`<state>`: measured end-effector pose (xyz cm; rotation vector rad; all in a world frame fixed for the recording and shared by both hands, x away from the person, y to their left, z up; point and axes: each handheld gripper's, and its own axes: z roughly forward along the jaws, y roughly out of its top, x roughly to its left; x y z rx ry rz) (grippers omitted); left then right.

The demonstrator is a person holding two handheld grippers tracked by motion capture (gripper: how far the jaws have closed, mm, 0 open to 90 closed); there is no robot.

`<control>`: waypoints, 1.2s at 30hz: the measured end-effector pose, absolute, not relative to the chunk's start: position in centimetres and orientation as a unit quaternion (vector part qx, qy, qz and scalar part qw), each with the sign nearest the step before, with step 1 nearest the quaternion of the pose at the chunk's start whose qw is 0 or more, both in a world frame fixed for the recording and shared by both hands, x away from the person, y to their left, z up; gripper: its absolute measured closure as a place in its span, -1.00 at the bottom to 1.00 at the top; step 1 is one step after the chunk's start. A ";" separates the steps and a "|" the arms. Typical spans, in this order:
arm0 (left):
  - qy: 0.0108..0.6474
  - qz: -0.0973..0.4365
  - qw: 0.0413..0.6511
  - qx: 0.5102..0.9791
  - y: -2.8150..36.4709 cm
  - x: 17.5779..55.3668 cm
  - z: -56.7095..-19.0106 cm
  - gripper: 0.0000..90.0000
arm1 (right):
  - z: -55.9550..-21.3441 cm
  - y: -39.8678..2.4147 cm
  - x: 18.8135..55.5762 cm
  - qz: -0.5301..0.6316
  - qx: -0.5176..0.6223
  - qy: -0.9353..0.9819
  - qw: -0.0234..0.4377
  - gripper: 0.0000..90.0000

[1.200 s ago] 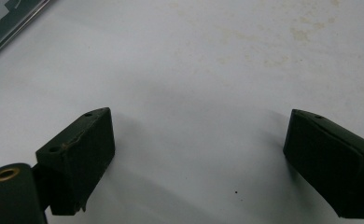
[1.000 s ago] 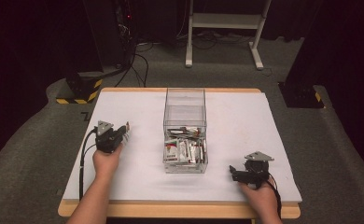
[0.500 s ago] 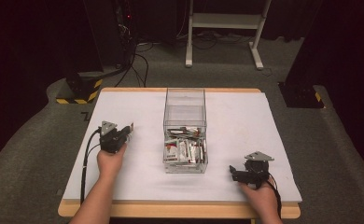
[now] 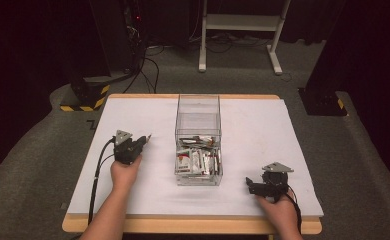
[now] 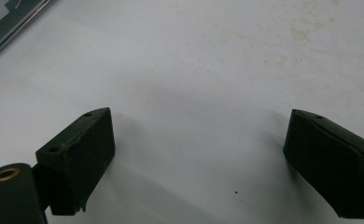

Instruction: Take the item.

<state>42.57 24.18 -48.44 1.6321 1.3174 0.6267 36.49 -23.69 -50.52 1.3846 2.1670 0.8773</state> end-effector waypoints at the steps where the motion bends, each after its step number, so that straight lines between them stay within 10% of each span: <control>1: 0.534 0.252 0.460 0.663 24.0 42.6 -48.5 0.98 | -50.5 -23.7 36.5 0.316 0.498 0.780 0.210 -0.81; 36: 0.503 0.229 0.450 0.701 23.1 41.3 -48.4 0.32 | -50.5 -23.7 36.5 0.315 0.498 0.780 0.211 -0.81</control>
